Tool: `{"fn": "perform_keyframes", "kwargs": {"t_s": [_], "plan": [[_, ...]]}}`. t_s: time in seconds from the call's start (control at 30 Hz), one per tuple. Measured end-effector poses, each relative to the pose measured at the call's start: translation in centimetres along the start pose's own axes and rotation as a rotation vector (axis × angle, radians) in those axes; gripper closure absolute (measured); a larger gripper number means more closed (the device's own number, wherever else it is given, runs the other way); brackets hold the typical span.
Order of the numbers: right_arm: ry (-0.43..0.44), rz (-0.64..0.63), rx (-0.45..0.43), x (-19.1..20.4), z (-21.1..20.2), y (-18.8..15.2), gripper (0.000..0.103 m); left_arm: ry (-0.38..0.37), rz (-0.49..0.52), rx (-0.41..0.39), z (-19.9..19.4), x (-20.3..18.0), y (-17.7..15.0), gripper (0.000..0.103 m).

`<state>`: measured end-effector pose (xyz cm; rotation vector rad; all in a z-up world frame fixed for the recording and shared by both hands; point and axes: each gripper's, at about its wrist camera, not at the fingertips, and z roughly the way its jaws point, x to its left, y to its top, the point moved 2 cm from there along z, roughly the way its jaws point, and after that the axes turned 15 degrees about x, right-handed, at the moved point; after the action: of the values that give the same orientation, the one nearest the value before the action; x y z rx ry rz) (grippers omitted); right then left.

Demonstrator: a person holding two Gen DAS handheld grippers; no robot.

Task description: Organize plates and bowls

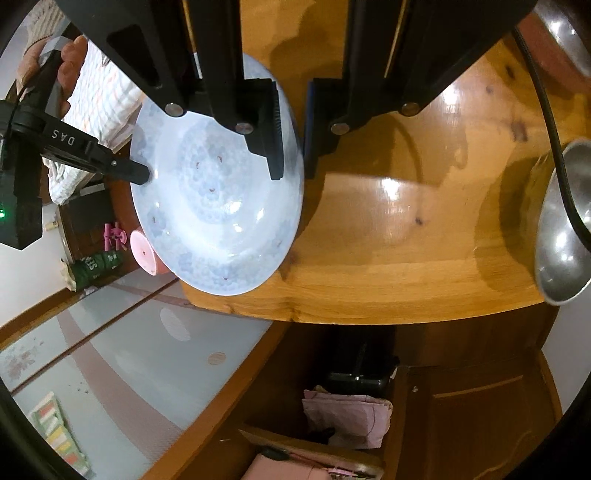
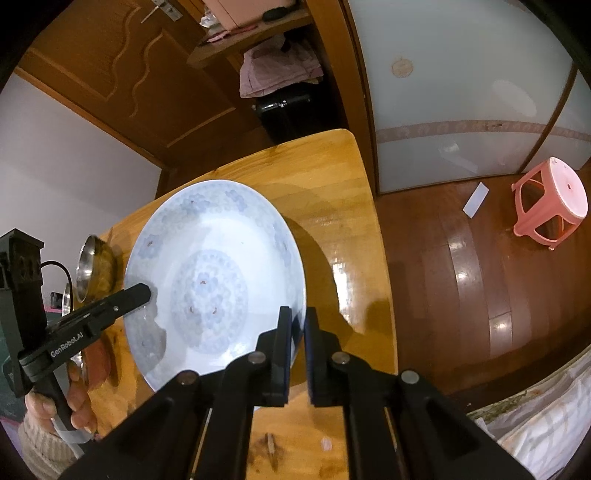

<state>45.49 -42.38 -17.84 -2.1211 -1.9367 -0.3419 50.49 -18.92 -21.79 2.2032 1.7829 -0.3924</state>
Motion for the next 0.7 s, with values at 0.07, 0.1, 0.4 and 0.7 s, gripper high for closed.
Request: {"fn": "perform_keyframes", "kwargs": {"t_s": [0.07,0.1,0.4,0.7], "plan": [[0.006,-0.001,-0.010,0.4,-0.8,-1.3,0.097,-0.002,0.007,-0.003,-1.1,-0.5,-1.3,0.095],[0.007,-0.001,-0.013,0.6,-1.4,-2.2,0.097,-0.006,0.007,-0.003,-1.5,-0.6,-1.8,0.095],[-0.007,-0.011,-0.066,3.3,-6.2,-11.0,0.097,-0.011,0.026,0.002,-7.0,-3.2,-9.9,0.095],[0.020,-0.004,-0.078,4.3,-7.5,-21.2,0.097,-0.018,0.054,0.018,-9.5,-4.2,-20.2,0.095]]}}
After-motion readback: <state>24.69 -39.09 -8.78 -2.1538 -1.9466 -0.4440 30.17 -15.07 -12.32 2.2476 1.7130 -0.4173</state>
